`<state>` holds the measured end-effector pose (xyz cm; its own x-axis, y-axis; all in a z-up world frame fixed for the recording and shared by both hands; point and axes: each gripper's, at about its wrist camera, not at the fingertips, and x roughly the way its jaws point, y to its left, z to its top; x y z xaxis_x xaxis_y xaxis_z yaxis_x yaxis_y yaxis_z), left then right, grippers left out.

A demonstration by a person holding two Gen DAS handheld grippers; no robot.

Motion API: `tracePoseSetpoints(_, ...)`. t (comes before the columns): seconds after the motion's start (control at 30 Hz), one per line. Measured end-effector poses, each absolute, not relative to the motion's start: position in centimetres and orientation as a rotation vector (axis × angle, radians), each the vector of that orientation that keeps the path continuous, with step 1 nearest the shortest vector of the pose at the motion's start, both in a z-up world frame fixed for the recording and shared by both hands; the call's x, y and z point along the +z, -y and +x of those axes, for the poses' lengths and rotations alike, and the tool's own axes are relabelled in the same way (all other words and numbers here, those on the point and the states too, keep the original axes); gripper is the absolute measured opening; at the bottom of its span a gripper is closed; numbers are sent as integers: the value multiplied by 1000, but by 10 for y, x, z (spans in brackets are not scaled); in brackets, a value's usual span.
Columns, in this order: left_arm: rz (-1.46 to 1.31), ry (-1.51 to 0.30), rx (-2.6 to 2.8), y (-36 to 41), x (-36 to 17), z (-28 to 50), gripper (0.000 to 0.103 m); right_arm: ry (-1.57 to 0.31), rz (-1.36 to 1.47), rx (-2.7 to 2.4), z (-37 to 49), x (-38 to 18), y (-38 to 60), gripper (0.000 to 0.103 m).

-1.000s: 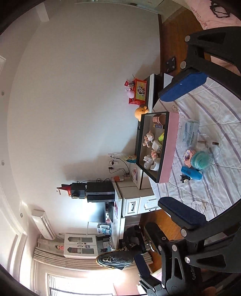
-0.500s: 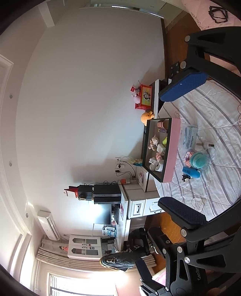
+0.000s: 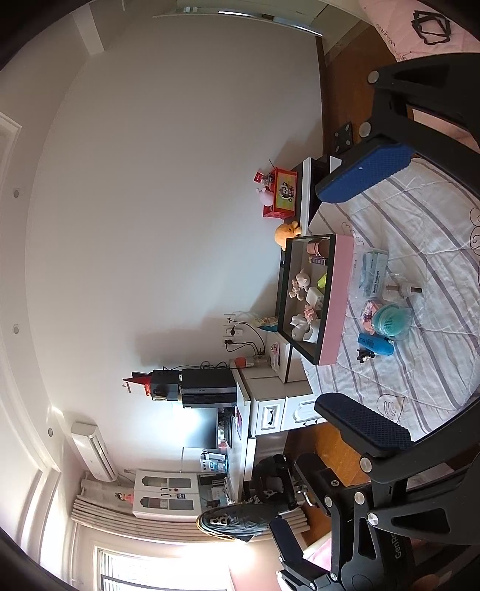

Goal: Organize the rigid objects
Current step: 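Withdraw both tools from the box back over the bed, then grasp the teal face brush with left gripper while right grasps clear Dental Flossers box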

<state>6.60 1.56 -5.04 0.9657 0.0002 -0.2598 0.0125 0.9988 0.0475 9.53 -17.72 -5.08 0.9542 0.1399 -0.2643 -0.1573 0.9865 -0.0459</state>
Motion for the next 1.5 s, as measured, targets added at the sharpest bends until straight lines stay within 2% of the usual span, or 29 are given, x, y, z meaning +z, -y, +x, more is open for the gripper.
tracePoseSetpoints(0.27, 59, -352, -37, -11, -80, 92, 103, -334, -56, 141, 117, -73, 182, 103)
tracePoseSetpoints(0.73, 34, -653, -127, 18, -172, 168, 103, -574, -19, 100, 183, -157, 212, 103)
tracePoseSetpoints(1.1, 89, -730, -158, 73, -208, 217, 101, -673, 50, 49, 217, -196, 261, 103)
tracePoseSetpoints(1.2, 100, -744, -164, 82, -215, 228, 95, -691, 68, 60, 227, -205, 268, 103)
tracePoseSetpoints(1.27, 117, -751, -168, 88, -218, 235, 86, -699, 74, 75, 234, -209, 269, 103)
tracePoseSetpoints(1.4, 132, -706, -153, 87, -215, 237, 74, -707, 76, 101, 249, -213, 267, 103)
tracePoseSetpoints(1.43, 117, -697, -172, 85, -212, 237, 55, -711, 75, 107, 253, -214, 265, 103)
tracePoseSetpoints(1.5, 111, -704, -177, 82, -208, 238, 54, -716, 78, 123, 259, -214, 261, 103)
